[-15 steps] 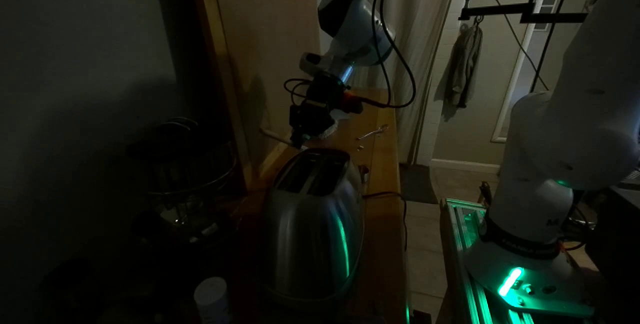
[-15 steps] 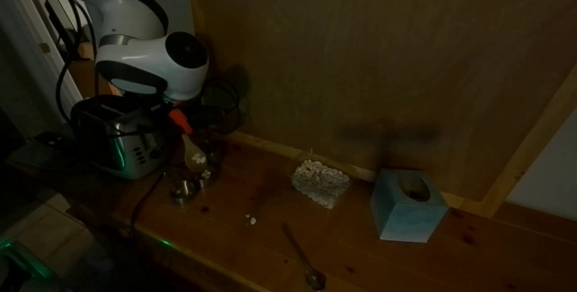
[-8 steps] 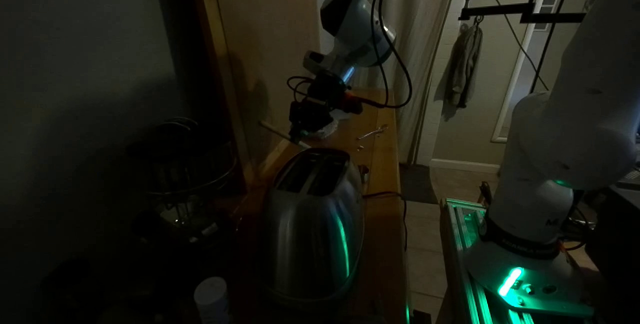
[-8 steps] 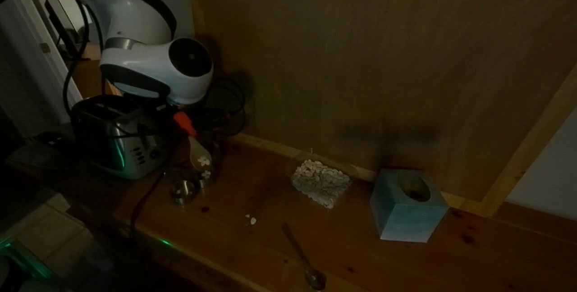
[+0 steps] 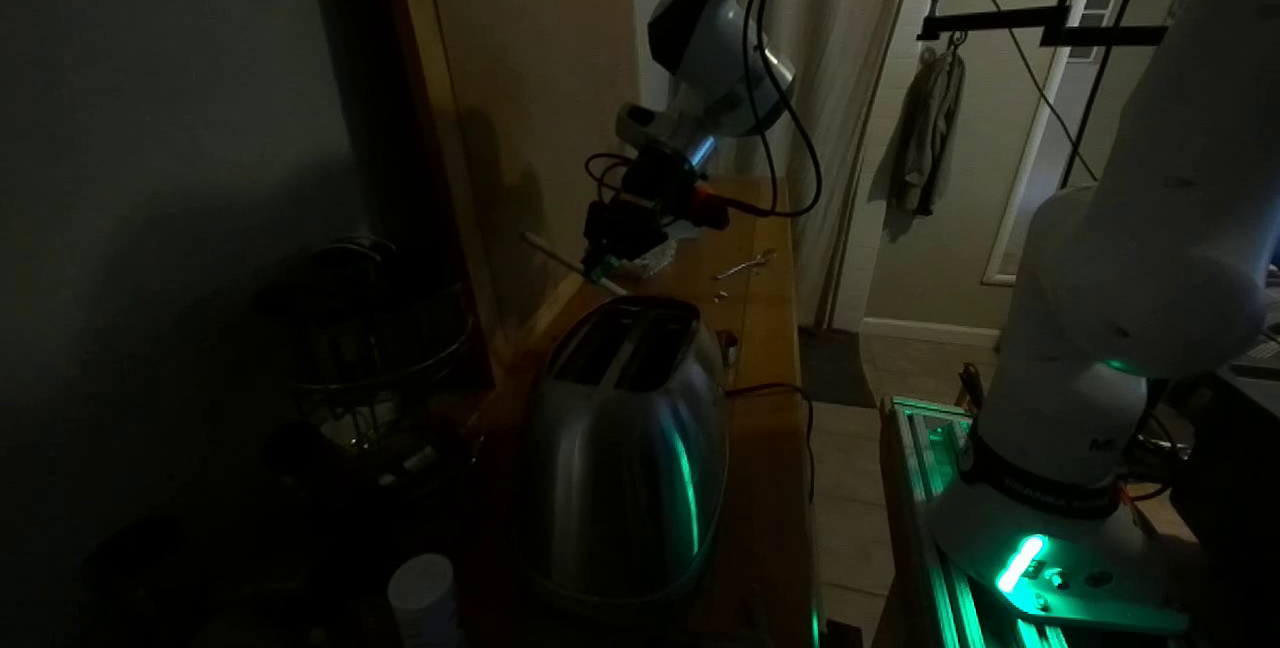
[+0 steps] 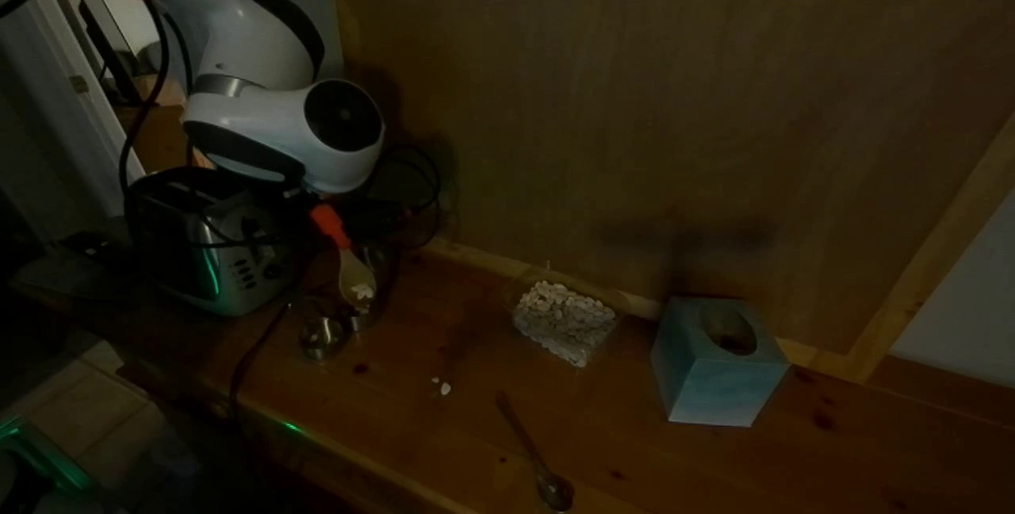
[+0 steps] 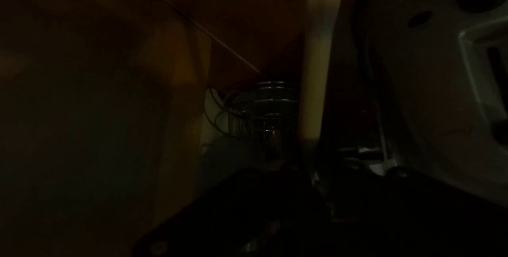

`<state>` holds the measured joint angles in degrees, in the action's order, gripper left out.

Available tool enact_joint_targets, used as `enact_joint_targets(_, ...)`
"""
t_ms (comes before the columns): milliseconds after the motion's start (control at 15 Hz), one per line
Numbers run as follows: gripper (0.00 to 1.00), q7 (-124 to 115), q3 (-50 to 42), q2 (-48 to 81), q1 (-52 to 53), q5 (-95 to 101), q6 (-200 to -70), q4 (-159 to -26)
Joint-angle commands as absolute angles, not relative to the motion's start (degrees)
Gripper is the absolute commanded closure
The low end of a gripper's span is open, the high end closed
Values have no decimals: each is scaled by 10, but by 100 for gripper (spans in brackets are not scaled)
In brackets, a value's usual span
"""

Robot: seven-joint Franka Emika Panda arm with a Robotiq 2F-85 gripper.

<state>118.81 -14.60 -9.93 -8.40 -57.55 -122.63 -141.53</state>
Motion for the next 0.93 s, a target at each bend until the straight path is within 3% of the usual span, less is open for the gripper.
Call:
enact_joint_targets(0,96,1196,-150,-86,-95,-610,-1193,-1401)
enact_joint_targets(867,96,1206,-165,-80,-121,-657,-1139,-1395)
